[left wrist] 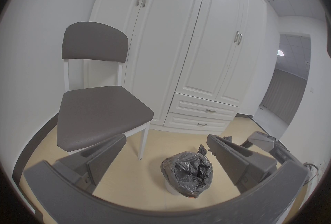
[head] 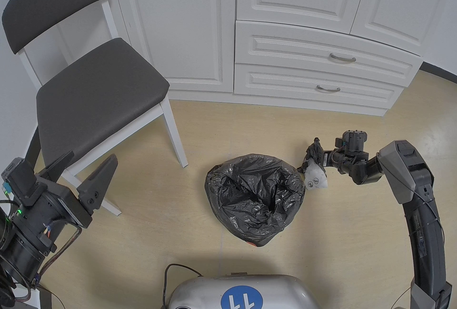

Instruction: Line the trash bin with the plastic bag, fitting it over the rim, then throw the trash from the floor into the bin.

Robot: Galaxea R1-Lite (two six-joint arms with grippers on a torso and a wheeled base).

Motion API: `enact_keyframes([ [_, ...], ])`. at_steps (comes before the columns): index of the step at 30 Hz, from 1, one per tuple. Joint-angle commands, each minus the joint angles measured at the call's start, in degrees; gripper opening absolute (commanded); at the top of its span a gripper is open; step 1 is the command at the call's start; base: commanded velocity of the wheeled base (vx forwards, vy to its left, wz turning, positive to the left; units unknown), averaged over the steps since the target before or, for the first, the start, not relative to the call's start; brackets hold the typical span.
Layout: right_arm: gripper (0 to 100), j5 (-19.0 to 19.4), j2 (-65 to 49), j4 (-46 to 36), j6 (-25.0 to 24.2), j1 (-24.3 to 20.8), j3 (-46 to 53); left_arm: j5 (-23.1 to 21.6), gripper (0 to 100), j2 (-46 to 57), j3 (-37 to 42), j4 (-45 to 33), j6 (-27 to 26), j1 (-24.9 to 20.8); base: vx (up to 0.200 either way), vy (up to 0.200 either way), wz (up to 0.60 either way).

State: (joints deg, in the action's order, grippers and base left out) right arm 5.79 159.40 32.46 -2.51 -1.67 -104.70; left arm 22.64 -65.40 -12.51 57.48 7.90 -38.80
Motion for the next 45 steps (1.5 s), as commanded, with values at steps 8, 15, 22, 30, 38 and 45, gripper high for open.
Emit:
enact_keyframes([
  [8, 100, 0.4, -2.2, 0.6, 1.1, 0.5, 2.0, -1.3, 100, -1.5, 0.8, 0.3, 0.4, 0.4, 0.075, 0.0, 0.0],
  [15, 100, 0.4, 0.7, 0.8, 2.0, 0.3, 0.6, -1.3, 100, -1.2, 1.3, 0.4, 0.0, 0.4, 0.0, 0.0, 0.0],
  [22, 100, -0.2, 6.6, 0.7, 1.7, -0.4, -6.2, -1.3, 100, -1.6, 1.6, 0.4, 0.1, 0.4, 0.0, 0.0, 0.0],
  [30, 100, -1.7, 12.4, 0.1, 1.7, -0.4, -9.9, -1.4, 100, -1.5, 1.5, 0.4, 0.0, 0.4, 0.0, 0.0, 0.0],
  [38, 0, -1.7, 12.9, 0.8, 1.6, -0.4, -9.9, -1.4, 100, -1.2, 1.3, 0.4, 0.0, 0.4, 0.0, 0.0, 0.0],
  [45, 0, -1.9, 11.6, 0.8, 1.7, -0.4, -9.9, -1.4, 100, -1.0, 1.4, 0.4, 0.0, 0.4, 0.0, 0.0, 0.0],
])
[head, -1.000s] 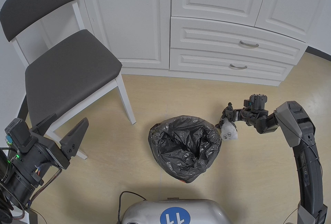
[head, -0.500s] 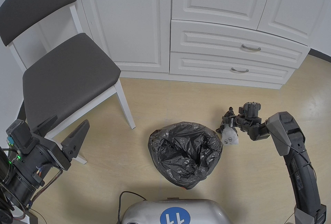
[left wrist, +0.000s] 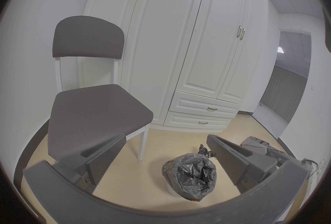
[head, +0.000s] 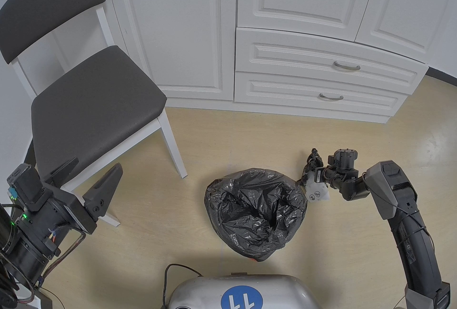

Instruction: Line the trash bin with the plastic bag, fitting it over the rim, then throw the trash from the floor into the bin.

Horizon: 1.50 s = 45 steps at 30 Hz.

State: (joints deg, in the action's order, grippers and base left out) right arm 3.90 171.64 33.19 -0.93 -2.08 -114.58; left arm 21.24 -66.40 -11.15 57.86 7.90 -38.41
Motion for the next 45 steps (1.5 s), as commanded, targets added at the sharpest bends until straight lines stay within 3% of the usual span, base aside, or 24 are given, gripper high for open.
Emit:
enact_keyframes([
  [1, 0, -0.1, -1.1, 0.1, 0.3, 0.1, 0.0, 0.0, 100, 0.0, 0.1, 0.0, 0.0, 0.0, 0.0, 0.0, 0.0],
  [4, 0, -0.1, -2.5, 0.1, 0.7, 0.3, 0.0, 0.0, 100, 0.1, 0.1, 0.1, 0.0, 0.0, 0.0, 0.0, 0.0],
  [6, 0, 0.4, -9.8, 1.2, 5.5, 0.9, 8.8, 0.0, 100, 0.3, 0.1, 0.1, -0.1, 0.0, 0.0, 0.0, 0.0],
  [12, 0, 0.8, -22.5, 6.4, 8.0, 0.4, 24.7, 0.0, 100, 0.4, 0.3, 0.1, -0.3, -0.1, 0.0, 0.0, 0.0],
  [17, 0, 0.7, -35.7, -1.3, 11.5, -0.2, 34.2, -0.1, 100, 1.1, 0.4, 0.2, -0.4, -0.4, 0.0, 0.0, 0.0],
  [28, 0, 0.2, -54.9, 1.0, 2.5, -6.6, 48.0, -0.1, 100, 0.8, 2.6, 5.1, -1.7, -0.6, -0.036, 0.0, 0.0],
  [37, 0, -1.9, -57.7, 3.8, -2.9, -15.3, 52.2, -0.1, 100, -0.5, 1.8, 5.1, -1.8, -0.6, -0.022, 0.0, 0.0],
  [44, 0, -7.0, -52.6, 18.4, -5.6, -21.7, 55.4, -0.4, 100, -0.7, 1.3, 5.0, -2.1, 0.1, 0.0, 0.0, 0.0],
  [45, 0, -8.2, -50.2, 23.6, -5.5, -23.4, 55.8, -0.4, 100, -0.8, 1.3, 4.9, -2.8, 0.2, 0.0, 0.0, 0.0],
])
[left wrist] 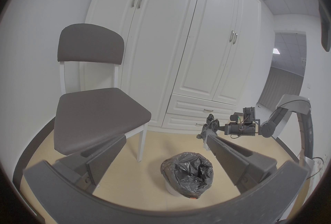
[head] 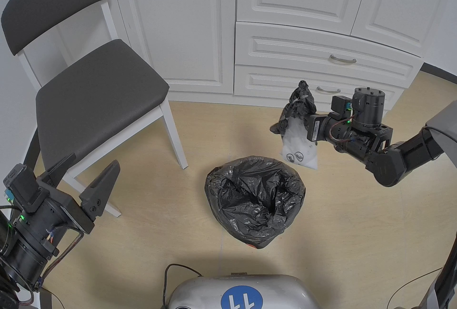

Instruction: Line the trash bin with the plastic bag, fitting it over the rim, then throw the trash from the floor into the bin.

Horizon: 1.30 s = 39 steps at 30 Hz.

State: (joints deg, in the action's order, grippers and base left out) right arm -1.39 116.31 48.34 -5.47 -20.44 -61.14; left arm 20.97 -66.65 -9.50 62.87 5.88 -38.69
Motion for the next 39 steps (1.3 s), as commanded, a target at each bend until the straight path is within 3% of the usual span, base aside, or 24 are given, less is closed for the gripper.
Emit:
enact_keyframes([
  [1, 0, -3.6, 6.3, 10.3, -0.9, -5.9, 2.5, 0.0, 100, -0.9, -0.3, -0.2, -2.2, 0.9, 0.0, 0.0, 0.0],
  [5, 0, -5.8, 9.0, 12.9, -0.5, -9.0, 3.4, 0.4, 100, -1.3, 0.6, -0.1, -9.7, 5.7, 0.0, 0.0, 0.0],
  [11, 0, -6.8, 9.9, 13.0, -0.2, -13.0, 6.5, 0.5, 100, -0.4, -0.3, 0.0, -10.6, 8.4, 0.0, 0.0, 0.0],
  [18, 0, -6.5, 14.5, 19.2, 2.5, -12.7, 7.6, 0.2, 100, 1.1, -0.3, 0.3, -14.1, 10.8, 0.0, 0.0, 0.0],
  [20, 0, -6.2, 18.5, 25.4, 2.7, -12.1, 7.2, 0.2, 100, 1.4, -0.3, 0.4, -15.5, 14.3, 0.0, 0.0, 0.0],
  [23, 0, -5.9, 20.7, 27.2, 3.9, -11.5, 6.7, 0.1, 100, 1.4, -0.5, 0.4, -15.5, 16.5, 0.0, 0.0, 0.0],
  [28, 0, -4.1, 23.3, 28.0, 4.2, -10.2, 5.9, 0.0, 100, 2.4, -1.8, 0.4, -15.3, 18.0, 0.0, 0.0, 0.0],
  [33, 0, 4.0, 28.8, 37.1, 3.9, -7.9, 6.1, 0.0, 100, 2.7, -1.8, 0.4, -15.3, 18.0, 0.0, 0.0, 0.0],
  [39, 0, 8.2, 31.9, 41.1, 3.7, -6.5, 6.6, 0.0, 100, 2.7, -1.8, 0.4, -15.4, 18.0, 0.0, 0.0, 0.0],
])
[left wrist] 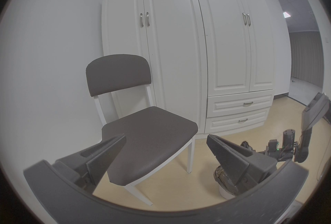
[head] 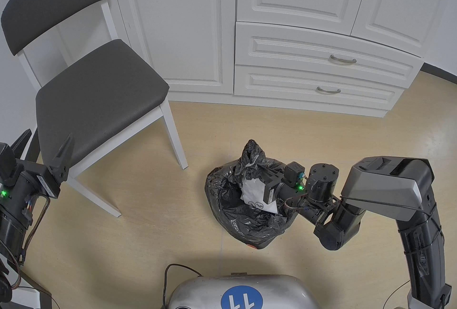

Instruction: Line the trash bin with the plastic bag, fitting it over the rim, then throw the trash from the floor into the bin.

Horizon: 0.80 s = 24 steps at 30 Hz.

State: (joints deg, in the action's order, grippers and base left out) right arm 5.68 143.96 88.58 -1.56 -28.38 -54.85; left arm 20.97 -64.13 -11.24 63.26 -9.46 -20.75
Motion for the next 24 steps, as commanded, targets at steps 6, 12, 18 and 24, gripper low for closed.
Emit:
enact_keyframes([
  [6, 0, 5.7, 5.5, 1.4, -4.1, 2.7, 0.8, 0.0, 100, 0.2, -0.3, 0.0, 0.1, 0.2, 0.0, 0.0, 0.0],
  [12, 0, 8.2, 5.8, 1.4, -5.4, 3.9, 1.8, 0.0, 100, 0.2, -0.3, 0.0, 0.1, 0.2, 0.0, 0.0, 0.0],
  [18, 0, 8.0, -1.5, 1.4, -5.0, 2.9, 6.1, 0.0, 100, 0.2, -0.4, 0.0, 0.1, 0.2, 0.0, 0.0, 0.0],
  [24, 0, 7.9, 1.1, 1.4, -4.8, 2.4, 5.8, 0.0, 100, 0.2, -0.3, -0.1, 0.1, 0.2, 0.0, 0.0, 0.0],
])
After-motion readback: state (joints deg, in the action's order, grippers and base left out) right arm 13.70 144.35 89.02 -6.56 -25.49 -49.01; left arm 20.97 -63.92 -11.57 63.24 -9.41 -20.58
